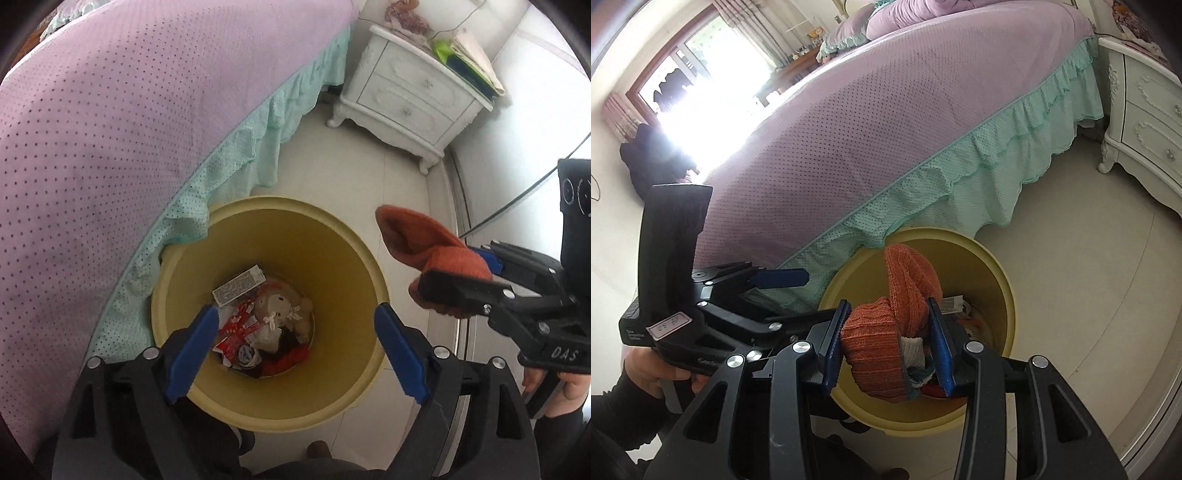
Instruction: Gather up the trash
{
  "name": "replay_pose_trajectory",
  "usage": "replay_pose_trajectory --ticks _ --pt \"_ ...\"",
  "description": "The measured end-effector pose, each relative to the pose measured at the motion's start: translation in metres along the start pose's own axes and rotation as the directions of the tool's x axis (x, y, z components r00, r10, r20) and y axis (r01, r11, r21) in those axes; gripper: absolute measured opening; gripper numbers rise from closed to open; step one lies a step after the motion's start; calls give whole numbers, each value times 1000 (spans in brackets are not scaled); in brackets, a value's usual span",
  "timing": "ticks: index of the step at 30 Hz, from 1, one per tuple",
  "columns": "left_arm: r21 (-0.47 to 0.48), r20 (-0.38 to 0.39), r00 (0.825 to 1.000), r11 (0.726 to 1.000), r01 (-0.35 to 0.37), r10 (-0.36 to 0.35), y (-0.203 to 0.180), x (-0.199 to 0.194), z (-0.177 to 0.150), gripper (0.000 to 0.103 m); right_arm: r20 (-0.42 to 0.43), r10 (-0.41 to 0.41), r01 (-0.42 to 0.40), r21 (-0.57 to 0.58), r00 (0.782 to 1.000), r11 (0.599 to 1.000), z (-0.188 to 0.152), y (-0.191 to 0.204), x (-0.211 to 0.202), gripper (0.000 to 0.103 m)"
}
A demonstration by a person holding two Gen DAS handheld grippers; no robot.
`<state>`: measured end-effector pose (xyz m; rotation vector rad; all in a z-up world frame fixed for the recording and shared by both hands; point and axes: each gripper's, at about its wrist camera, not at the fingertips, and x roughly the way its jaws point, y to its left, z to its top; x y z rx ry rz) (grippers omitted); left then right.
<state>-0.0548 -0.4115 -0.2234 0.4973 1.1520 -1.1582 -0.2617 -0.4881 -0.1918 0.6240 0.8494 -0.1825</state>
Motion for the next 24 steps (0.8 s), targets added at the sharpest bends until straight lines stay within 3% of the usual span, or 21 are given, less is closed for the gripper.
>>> replay_pose_trajectory --ticks 9,10,12,15,24 --pt "75 -43 991 989 -127 130 4 -8 -7 93 -49 -25 22 -50 998 998 8 12 24 44" --pt "77 -47 989 988 -134 138 5 -8 -8 93 -55 -28 25 -61 998 998 10 14 26 56" --pt "79 -55 988 987 -140 145 7 -8 -10 94 -61 -48 42 -97 997 994 14 20 31 69" --pt "85 -63 989 988 -127 133 8 -8 -12 94 -66 -88 76 -158 994 985 19 27 33 70" --pt "88 -71 991 990 -110 117 6 -6 -13 94 -100 -84 73 -111 991 991 12 15 33 70"
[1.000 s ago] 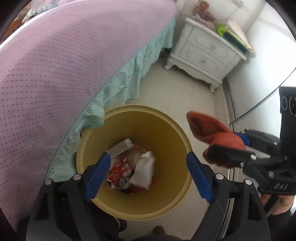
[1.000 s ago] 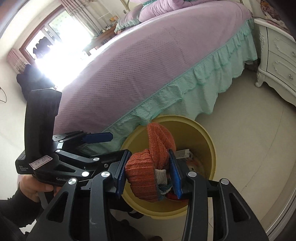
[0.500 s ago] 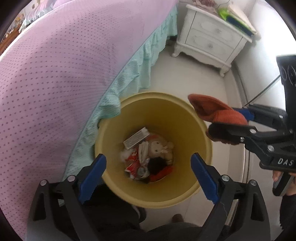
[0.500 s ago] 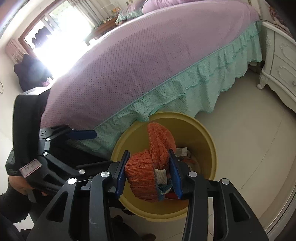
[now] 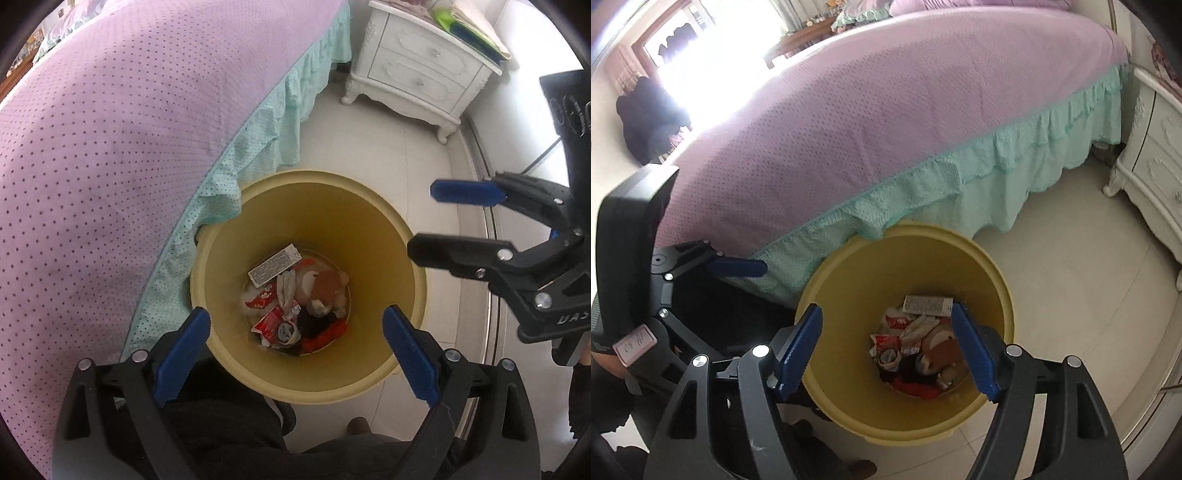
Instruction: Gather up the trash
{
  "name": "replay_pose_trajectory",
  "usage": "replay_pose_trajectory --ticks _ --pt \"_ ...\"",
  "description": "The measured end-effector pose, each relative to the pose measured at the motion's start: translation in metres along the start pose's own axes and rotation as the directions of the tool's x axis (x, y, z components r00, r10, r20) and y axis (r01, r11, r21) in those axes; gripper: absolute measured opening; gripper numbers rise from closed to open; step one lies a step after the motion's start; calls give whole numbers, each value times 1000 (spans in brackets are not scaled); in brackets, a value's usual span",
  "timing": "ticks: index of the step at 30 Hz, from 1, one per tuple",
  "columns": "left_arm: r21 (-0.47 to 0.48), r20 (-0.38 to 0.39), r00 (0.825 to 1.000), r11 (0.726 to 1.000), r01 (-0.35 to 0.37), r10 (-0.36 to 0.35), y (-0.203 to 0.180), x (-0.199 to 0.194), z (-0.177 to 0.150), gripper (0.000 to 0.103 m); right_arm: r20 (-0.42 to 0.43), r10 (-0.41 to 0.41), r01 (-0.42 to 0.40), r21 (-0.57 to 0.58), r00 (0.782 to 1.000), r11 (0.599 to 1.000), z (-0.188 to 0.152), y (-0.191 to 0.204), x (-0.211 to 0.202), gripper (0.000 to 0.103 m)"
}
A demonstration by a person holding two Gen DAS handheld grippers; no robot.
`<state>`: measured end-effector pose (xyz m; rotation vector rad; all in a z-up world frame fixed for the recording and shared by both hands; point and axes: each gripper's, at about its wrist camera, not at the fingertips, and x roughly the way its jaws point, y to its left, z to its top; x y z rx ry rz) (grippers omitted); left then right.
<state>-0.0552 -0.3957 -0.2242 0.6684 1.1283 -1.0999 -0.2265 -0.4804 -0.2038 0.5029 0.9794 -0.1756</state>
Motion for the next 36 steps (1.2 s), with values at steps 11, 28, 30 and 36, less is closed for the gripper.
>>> replay_pose_trajectory --ticks 11,28,30,36 --pt "3 33 999 1000 -3 3 -2 -7 -1 94 11 10 -10 -8 1000 1000 -1 10 -8 70" --pt "-143 416 885 976 -163 209 22 -146 -41 99 336 105 -31 -220 936 975 29 121 -91 78" --pt "-198 447 856 961 -191 262 32 -164 -55 99 382 142 -44 -255 913 966 33 141 -98 83" --pt "-382 468 761 879 -286 450 61 -210 -99 99 484 278 -101 -359 830 928 41 207 -110 95"
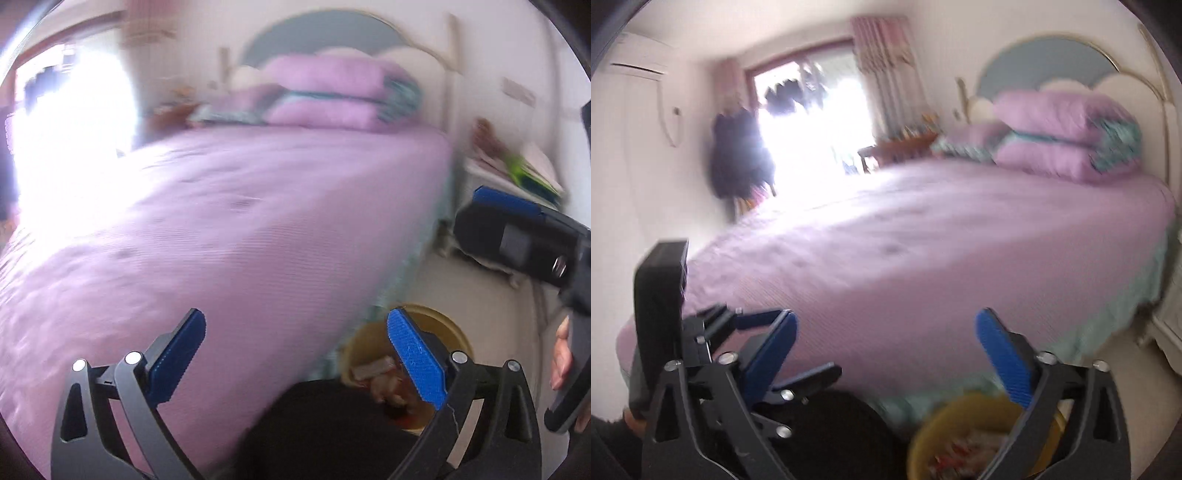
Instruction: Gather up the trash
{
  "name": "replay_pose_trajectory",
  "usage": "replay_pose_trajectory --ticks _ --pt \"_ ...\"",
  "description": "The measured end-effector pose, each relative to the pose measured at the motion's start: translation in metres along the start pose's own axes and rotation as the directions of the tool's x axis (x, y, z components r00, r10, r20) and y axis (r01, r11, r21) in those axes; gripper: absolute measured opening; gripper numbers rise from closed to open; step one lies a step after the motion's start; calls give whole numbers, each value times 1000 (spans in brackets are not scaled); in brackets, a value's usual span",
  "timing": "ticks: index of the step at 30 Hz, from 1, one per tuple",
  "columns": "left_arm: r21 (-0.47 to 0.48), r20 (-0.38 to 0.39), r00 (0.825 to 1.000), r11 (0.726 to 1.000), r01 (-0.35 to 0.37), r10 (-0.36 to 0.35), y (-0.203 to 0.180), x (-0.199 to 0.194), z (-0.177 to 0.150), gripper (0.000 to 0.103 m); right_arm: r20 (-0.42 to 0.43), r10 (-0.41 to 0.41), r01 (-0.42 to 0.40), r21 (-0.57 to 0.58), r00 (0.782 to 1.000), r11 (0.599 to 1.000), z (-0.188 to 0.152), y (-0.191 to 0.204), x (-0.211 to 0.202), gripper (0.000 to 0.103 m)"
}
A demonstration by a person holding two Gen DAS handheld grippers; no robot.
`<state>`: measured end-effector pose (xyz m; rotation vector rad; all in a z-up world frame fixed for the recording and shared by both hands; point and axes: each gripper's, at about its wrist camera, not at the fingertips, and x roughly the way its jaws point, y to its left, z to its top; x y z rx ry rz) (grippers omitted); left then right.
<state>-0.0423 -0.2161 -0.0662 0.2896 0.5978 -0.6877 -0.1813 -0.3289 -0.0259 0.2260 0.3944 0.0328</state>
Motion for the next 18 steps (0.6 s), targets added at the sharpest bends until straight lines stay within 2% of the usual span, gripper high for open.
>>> replay_pose_trajectory --ticks 2,5,8,10,13,18 --pt "-45 35 995 995 -87 89 20 -15 -3 99 27 46 -45 -33 999 998 6 24 9 95" --pt "-111 72 973 971 -211 219 49 -36 -9 99 40 108 -106 -60 993 993 13 52 22 95" --pt "-173 86 946 940 -294 312 77 -57 -18 99 57 172 -166 -103 983 981 18 84 36 95" --pt "-224 96 920 909 -351 379 97 -74 -23 99 66 198 -189 -120 978 975 18 100 41 95" --pt "-300 99 884 861 -411 457 124 -95 -28 99 67 240 -230 -130 968 964 20 120 52 95" --pt "-388 97 839 797 -463 535 161 -121 -29 99 48 299 -292 -120 953 949 25 141 67 95"
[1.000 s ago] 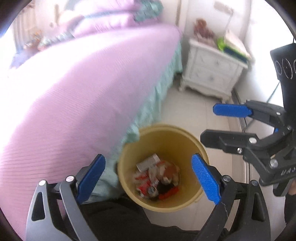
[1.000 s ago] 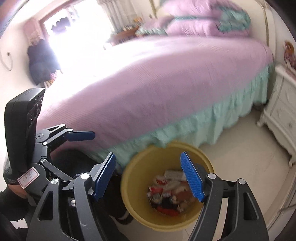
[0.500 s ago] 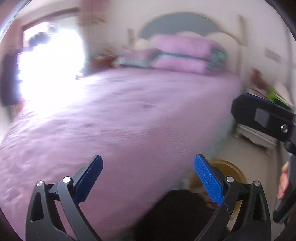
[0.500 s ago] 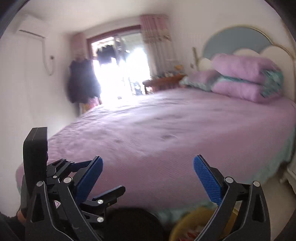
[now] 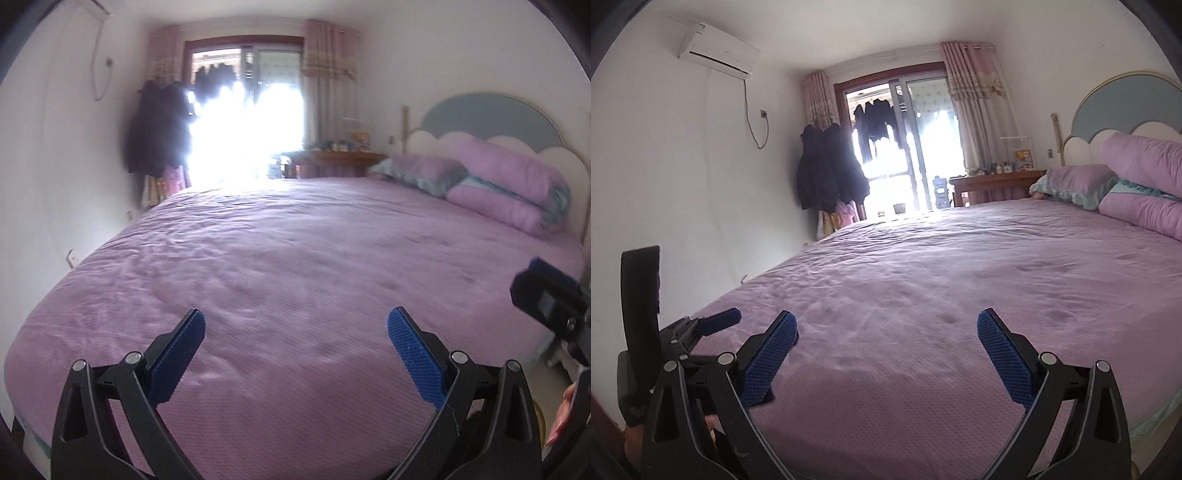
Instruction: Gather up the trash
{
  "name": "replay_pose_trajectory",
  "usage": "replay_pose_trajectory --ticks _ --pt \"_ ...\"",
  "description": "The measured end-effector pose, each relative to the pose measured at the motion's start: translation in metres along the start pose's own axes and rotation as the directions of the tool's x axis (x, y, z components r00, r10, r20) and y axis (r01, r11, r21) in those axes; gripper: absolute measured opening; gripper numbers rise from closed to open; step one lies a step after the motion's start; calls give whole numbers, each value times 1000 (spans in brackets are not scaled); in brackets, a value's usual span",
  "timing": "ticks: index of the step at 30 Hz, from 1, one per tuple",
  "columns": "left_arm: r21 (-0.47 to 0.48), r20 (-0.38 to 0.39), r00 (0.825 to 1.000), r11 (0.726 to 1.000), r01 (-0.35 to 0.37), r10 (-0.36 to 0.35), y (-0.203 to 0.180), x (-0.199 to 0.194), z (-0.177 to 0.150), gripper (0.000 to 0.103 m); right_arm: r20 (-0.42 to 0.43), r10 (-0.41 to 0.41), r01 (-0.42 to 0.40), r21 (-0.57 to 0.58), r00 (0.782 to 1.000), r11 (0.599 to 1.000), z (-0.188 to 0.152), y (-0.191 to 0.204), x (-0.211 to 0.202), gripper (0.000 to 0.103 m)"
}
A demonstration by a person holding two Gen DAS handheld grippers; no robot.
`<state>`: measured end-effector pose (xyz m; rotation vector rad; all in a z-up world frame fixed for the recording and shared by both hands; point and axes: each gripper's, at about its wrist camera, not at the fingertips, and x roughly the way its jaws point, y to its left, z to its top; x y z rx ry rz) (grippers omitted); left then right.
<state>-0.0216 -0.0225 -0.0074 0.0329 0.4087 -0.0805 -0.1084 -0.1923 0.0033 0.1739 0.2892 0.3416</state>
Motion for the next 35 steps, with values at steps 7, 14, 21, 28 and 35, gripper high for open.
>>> replay_pose_trajectory --ticks 7,14,21,28,35 --pt "-2 23 996 996 -90 90 23 3 14 99 -50 43 -45 -28 998 999 9 7 26 95" --pt "-68 35 998 996 -52 54 35 10 29 99 -57 58 -61 -49 997 997 19 9 48 95" --pt "-81 39 995 992 -92 95 46 26 37 99 -79 65 -68 -32 995 997 19 2 66 95" --pt "-80 40 990 988 -131 135 54 41 42 99 -114 62 -61 5 992 998 17 -8 86 95" --pt "-82 -35 996 993 -86 83 69 79 44 99 -140 35 -31 27 989 999 21 -31 104 95"
